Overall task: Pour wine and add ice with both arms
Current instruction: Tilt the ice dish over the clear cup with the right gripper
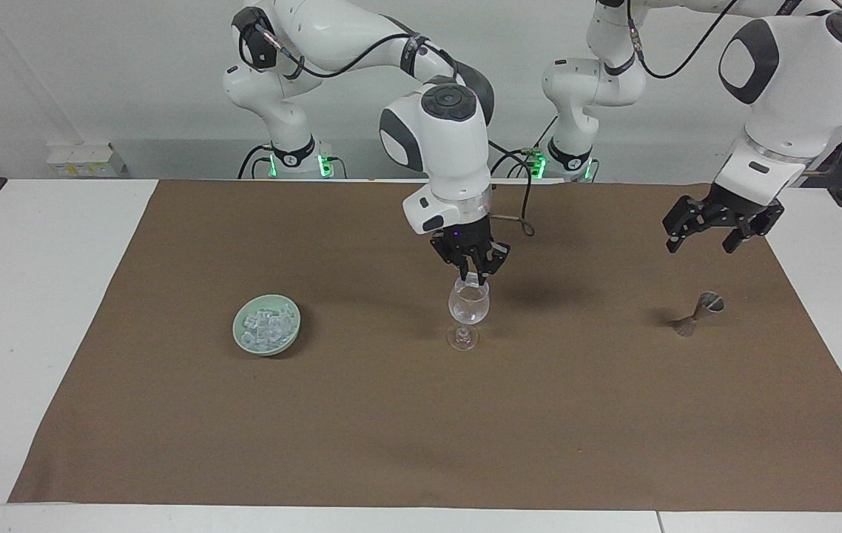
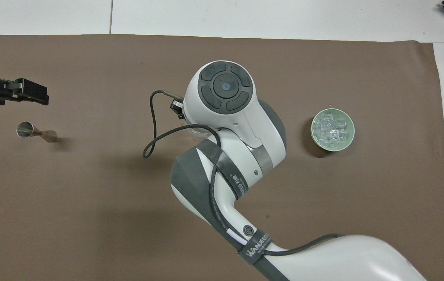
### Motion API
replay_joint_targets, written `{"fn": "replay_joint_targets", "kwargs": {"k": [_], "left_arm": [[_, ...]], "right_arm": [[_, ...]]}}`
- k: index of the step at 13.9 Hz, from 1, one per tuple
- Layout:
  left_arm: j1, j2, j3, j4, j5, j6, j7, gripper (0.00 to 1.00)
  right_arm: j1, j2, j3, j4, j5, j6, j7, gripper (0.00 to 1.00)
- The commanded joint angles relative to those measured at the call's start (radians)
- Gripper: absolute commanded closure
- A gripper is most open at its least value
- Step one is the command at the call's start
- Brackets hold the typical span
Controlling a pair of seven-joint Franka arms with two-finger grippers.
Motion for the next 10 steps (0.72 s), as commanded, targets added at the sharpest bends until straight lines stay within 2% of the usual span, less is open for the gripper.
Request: {"fn": "replay_joint_targets", "kwargs": {"k": [1, 3, 6, 8, 9, 10], "left_arm": [[-0.007, -0.007, 0.010, 0.013, -0.010, -0.010, 0.007, 0.00], [-0.013, -0.007, 0.011, 0.011, -0.010, -0.014, 0.002, 0.00], [-0.004, -0.008, 0.010, 0.011, -0.011, -0.025, 0.010, 0.00], [-0.004, -0.008, 0.011, 0.011, -0.010, -0.025, 0.010, 0.00], [-0.004, -0.007, 0.011, 0.011, -0.008, -0.025, 0.008, 0.00], [-0.004, -0.007, 0.011, 0.011, -0.008, -0.023, 0.007, 0.00]], "right_arm": [[-0.001, 0.014, 0.009, 0.026, -0.001, -0.013, 0.025, 0.68], [-0.001, 0.014, 0.008, 0.026, -0.001, -0.012, 0.023, 0.62], [-0.001, 0.014, 0.008, 0.026, -0.001, -0.012, 0.025, 0.61], [-0.007, -0.009, 0.003, 0.020, -0.016, -0.015, 0.020, 0.44], [-0.017, -0.026, 0.005, 0.018, -0.030, -0.013, 0.014, 0.18], [-0.021, -0.061, 0.000, 0.007, -0.038, -0.018, 0.014, 0.09]]}}
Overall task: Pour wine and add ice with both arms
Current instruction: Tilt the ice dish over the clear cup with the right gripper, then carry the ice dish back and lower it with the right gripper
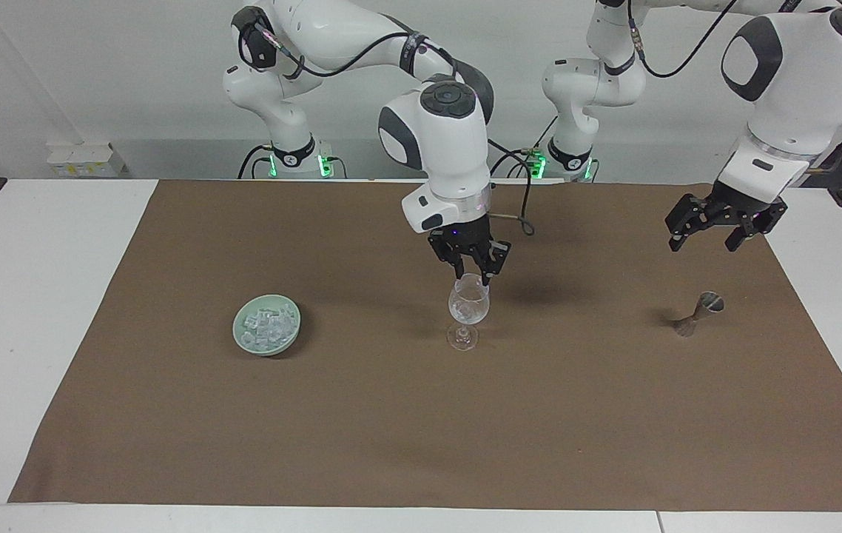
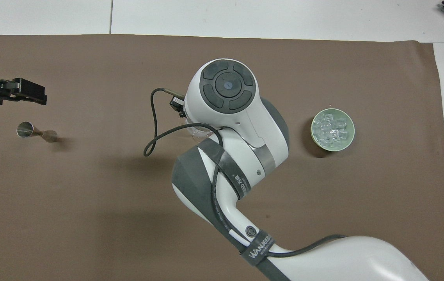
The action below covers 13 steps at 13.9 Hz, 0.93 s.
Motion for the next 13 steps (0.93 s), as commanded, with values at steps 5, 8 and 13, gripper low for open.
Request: {"fn": "replay_joint_targets", "kwargs": {"k": [5, 8, 13], "left_arm": [[-0.004, -0.005, 0.012, 0.006, -0.002, -0.021, 0.010, 0.00], [-0.008, -0.005, 0.014, 0.007, 0.001, -0.034, 0.010, 0.00], [-0.002, -0.003, 0.014, 0.006, 0.001, -0.034, 0.010, 0.00]], "right_arm": [[-0.041, -0.217, -0.012, -0.181, -0.090, -0.023, -0.003, 0.00], [-0.073, -0.264, -0.013, -0.216, -0.114, -0.041, -0.015, 0.00], [-0.185, -0.356, -0.009, -0.265, -0.111, -0.186, -0.216, 0.00]]}}
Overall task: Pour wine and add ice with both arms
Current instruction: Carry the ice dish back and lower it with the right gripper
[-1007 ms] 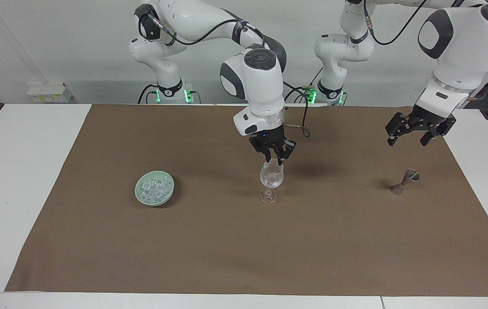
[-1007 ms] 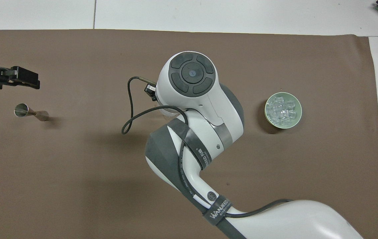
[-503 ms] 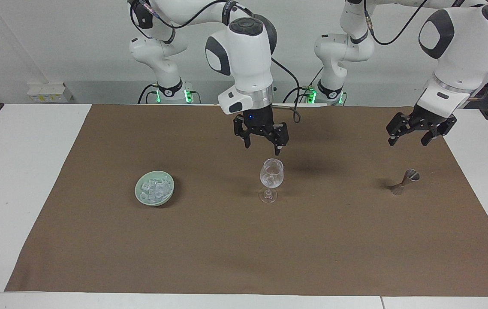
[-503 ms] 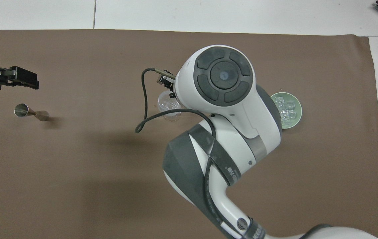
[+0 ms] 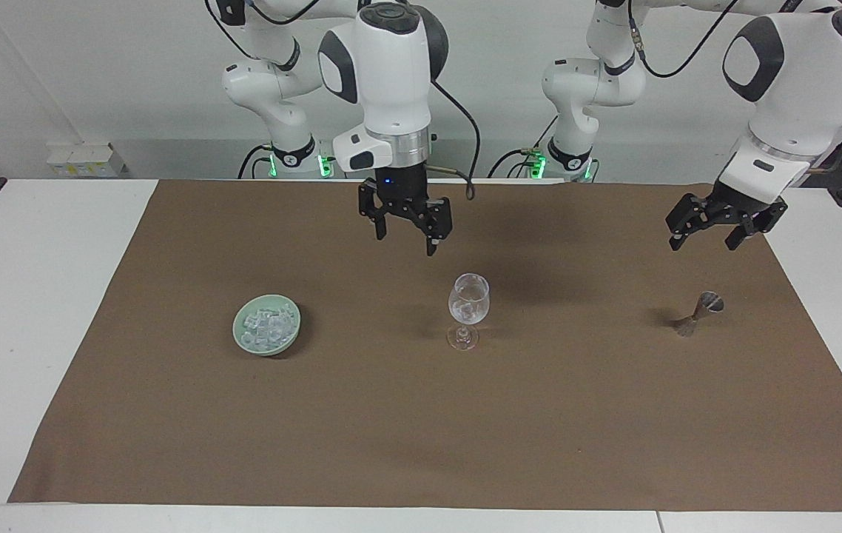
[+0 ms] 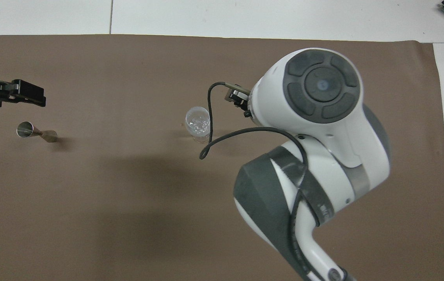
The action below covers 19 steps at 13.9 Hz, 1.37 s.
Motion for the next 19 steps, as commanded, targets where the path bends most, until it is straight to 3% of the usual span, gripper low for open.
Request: {"fn": "replay_joint_targets", "kwargs": {"k": [1, 3, 6, 10, 14, 19], "left_arm": [[-0.001, -0.002, 0.009, 0.006, 0.001, -0.018, 0.010, 0.00], [-0.001, -0.002, 0.009, 0.006, 0.001, -0.018, 0.010, 0.00], [-0.002, 0.000, 0.009, 0.006, 0.001, -0.016, 0.010, 0.00], [-0.001, 0.000, 0.009, 0.006, 0.001, -0.018, 0.010, 0.00], [-0.001, 0.008, 0.009, 0.006, 0.001, -0.018, 0.010, 0.00], [-0.001, 0.006, 0.011, 0.006, 0.004, -0.016, 0.011, 0.00]], "right_arm": [[-0.070, -0.116, 0.008, -0.104, -0.001, -0.052, -0.135, 0.00], [-0.114, -0.209, 0.002, -0.182, 0.011, -0.063, -0.261, 0.00], [-0.137, -0.294, -0.087, -0.199, 0.086, -0.176, -0.448, 0.00], [-0.211, -0.280, -0.121, -0.178, 0.137, -0.212, -0.631, 0.00], [-0.280, -0.196, -0.115, -0.048, 0.119, -0.279, -0.685, 0.00], [-0.312, -0.194, -0.115, -0.055, 0.120, -0.278, -0.759, 0.00]]}}
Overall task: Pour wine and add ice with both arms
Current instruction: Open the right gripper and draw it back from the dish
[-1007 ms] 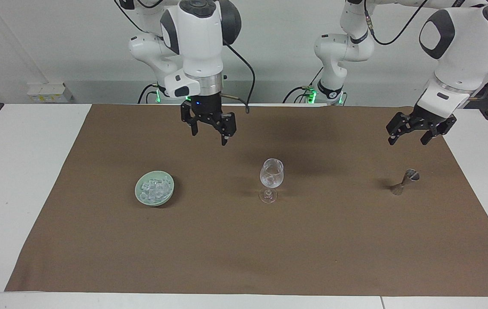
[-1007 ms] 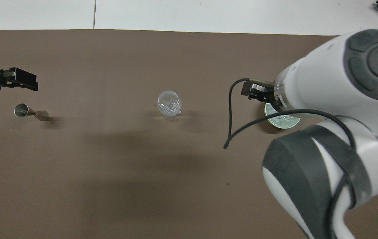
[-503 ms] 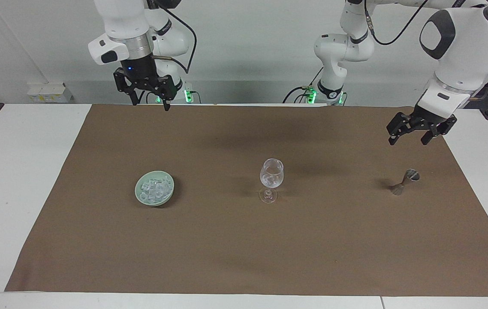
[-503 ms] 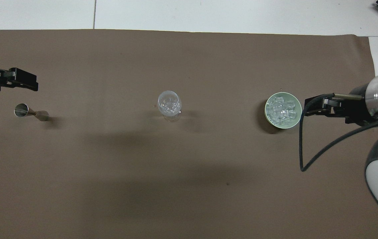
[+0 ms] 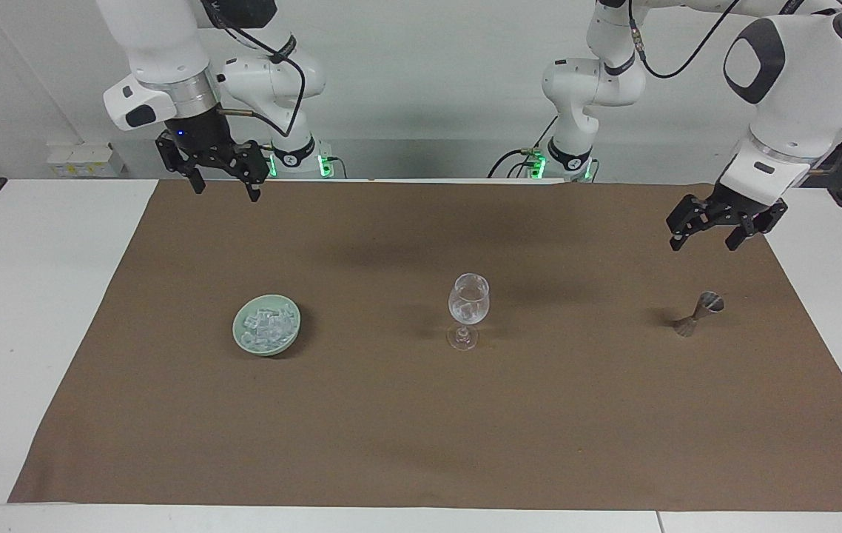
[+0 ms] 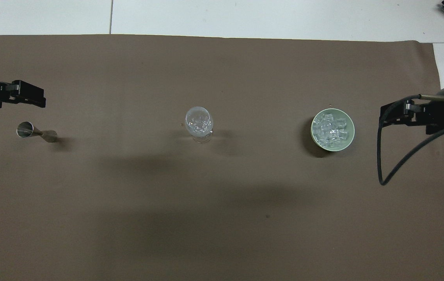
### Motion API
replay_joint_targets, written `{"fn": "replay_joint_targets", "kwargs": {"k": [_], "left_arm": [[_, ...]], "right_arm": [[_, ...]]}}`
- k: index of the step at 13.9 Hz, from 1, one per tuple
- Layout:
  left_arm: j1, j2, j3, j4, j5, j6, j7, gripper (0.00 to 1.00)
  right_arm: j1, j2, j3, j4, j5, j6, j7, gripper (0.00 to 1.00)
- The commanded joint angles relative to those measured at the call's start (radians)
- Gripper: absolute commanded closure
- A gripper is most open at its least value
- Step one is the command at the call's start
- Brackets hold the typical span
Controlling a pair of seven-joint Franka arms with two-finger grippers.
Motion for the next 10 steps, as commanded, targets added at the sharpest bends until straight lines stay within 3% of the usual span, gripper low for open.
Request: {"fn": "replay_joint_targets", "kwargs": {"k": [1, 10], "left_arm": [[-0.001, 0.003, 0.008, 0.007, 0.004, -0.014, 0.011, 0.00], [0.028, 0.002, 0.010, 0.009, 0.004, -0.008, 0.014, 0.00]], "right_arm": [[-0.025, 0.015, 0.013, 0.027, 0.012, -0.009, -0.036, 0.00], [0.024, -0.017, -0.054, -0.043, 0.028, 0.011, -0.028, 0.00]]}}
